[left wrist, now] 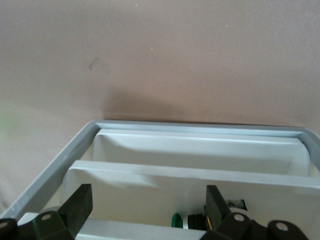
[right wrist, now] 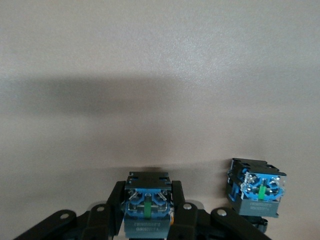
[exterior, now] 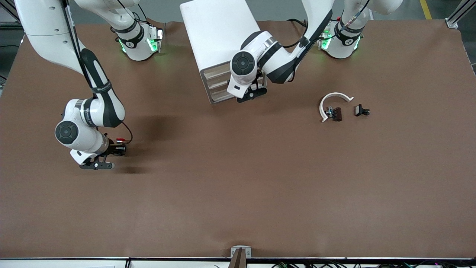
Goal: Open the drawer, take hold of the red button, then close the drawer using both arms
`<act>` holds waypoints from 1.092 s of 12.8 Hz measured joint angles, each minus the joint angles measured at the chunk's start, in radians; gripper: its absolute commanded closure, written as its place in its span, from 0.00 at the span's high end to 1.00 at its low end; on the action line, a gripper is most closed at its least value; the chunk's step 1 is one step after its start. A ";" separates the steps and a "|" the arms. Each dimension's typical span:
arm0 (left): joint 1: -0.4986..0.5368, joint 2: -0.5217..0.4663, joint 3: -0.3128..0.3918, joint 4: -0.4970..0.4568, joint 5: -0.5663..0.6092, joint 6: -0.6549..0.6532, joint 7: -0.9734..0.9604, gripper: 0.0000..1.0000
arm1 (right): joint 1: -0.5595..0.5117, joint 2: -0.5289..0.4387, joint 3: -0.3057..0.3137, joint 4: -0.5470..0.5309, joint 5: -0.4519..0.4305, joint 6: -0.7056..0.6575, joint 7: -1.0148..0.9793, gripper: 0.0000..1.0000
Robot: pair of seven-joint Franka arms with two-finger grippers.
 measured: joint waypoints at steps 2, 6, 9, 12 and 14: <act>-0.008 0.001 0.000 0.000 0.000 0.000 -0.014 1.00 | 0.000 0.008 0.000 0.000 0.000 0.001 0.000 0.27; 0.064 -0.003 0.020 0.045 0.002 0.001 -0.054 1.00 | 0.000 0.010 0.001 0.001 0.000 0.001 0.000 1.00; 0.246 -0.009 0.025 0.140 0.093 -0.054 -0.033 1.00 | 0.000 0.009 0.001 0.009 0.000 0.001 0.000 1.00; 0.392 -0.020 0.026 0.211 0.218 -0.093 0.057 1.00 | 0.000 -0.017 0.002 0.056 0.000 -0.065 0.000 1.00; 0.467 -0.041 0.027 0.237 0.293 -0.115 0.193 1.00 | 0.000 -0.072 0.003 0.090 0.000 -0.159 0.000 1.00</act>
